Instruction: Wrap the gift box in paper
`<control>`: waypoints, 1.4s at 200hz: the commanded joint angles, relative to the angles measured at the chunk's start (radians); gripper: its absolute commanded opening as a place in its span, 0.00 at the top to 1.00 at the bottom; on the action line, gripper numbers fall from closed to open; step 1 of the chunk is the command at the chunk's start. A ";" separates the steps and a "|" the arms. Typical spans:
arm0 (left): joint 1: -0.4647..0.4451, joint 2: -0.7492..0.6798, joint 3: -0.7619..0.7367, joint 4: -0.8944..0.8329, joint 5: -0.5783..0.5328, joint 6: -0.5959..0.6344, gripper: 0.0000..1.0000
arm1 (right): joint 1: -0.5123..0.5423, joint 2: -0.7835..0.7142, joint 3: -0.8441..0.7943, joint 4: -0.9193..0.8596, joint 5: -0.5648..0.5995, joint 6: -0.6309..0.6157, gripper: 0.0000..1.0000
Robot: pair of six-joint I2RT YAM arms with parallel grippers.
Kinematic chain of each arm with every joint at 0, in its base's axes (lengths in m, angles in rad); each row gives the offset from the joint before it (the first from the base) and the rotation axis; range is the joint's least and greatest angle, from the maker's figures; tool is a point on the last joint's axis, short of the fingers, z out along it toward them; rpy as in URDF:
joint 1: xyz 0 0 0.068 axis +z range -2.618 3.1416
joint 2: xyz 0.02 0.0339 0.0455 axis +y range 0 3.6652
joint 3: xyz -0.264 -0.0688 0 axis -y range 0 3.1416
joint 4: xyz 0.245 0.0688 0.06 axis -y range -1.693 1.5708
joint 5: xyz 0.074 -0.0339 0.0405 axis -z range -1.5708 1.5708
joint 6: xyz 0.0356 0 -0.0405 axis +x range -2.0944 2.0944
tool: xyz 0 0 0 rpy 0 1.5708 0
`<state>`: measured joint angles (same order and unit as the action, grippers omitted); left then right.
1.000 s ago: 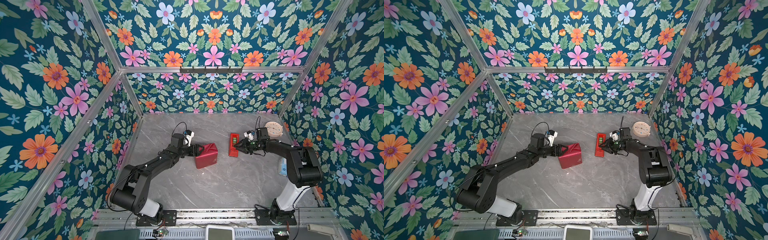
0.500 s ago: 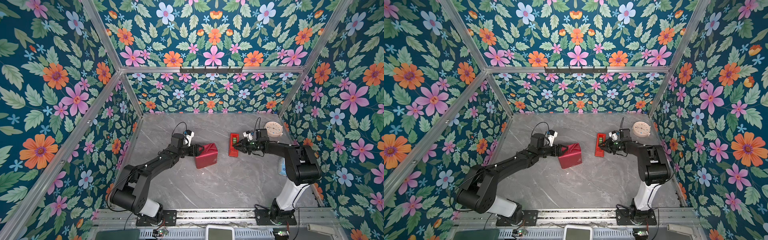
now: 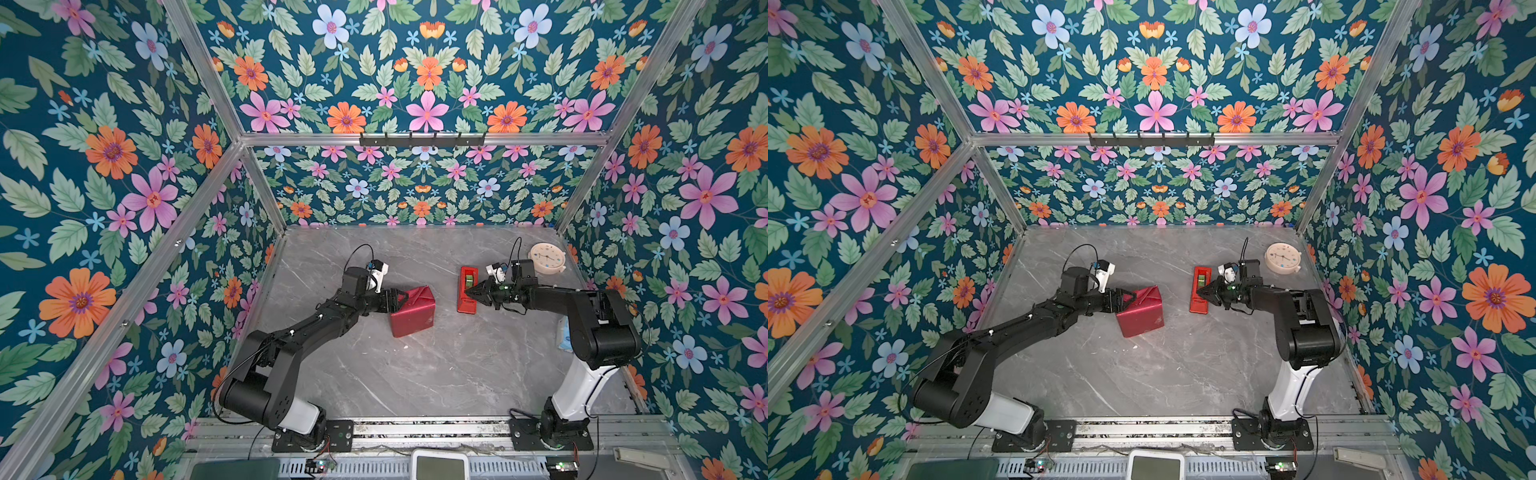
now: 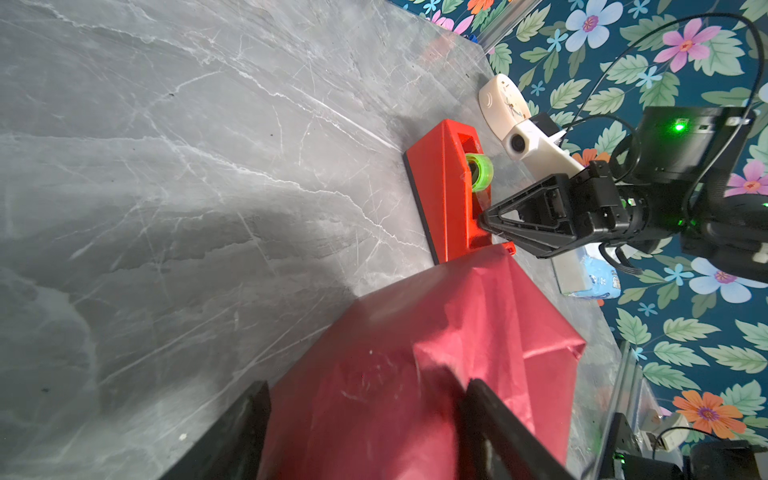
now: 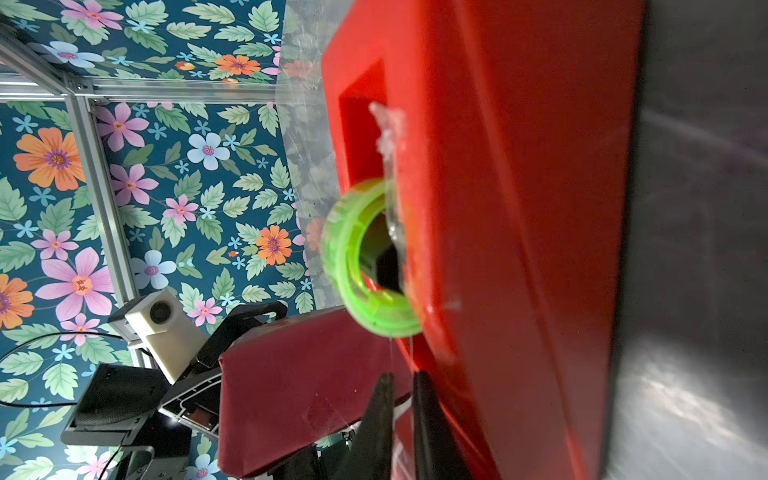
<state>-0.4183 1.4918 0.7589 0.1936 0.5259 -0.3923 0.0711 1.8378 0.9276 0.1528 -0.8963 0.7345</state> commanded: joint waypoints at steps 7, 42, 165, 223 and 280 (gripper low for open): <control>0.001 0.005 -0.007 -0.126 -0.059 0.032 0.25 | 0.003 0.010 -0.013 0.007 -0.007 0.065 0.92; 0.001 0.004 -0.007 -0.125 -0.060 0.031 0.25 | 0.002 -0.002 -0.032 0.156 -0.051 0.184 1.00; 0.001 -0.005 -0.002 -0.132 -0.069 0.037 0.25 | 0.006 -0.121 -0.142 0.333 -0.080 0.344 1.00; 0.001 -0.005 -0.001 -0.132 -0.069 0.038 0.25 | 0.026 -0.170 -0.222 0.329 -0.043 0.336 1.00; 0.001 -0.011 -0.006 -0.138 -0.075 0.042 0.26 | 0.025 -0.149 -0.185 0.320 -0.038 0.333 1.00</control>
<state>-0.4191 1.4788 0.7597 0.1761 0.5098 -0.3851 0.0959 1.6852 0.7212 0.4679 -0.9302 1.0771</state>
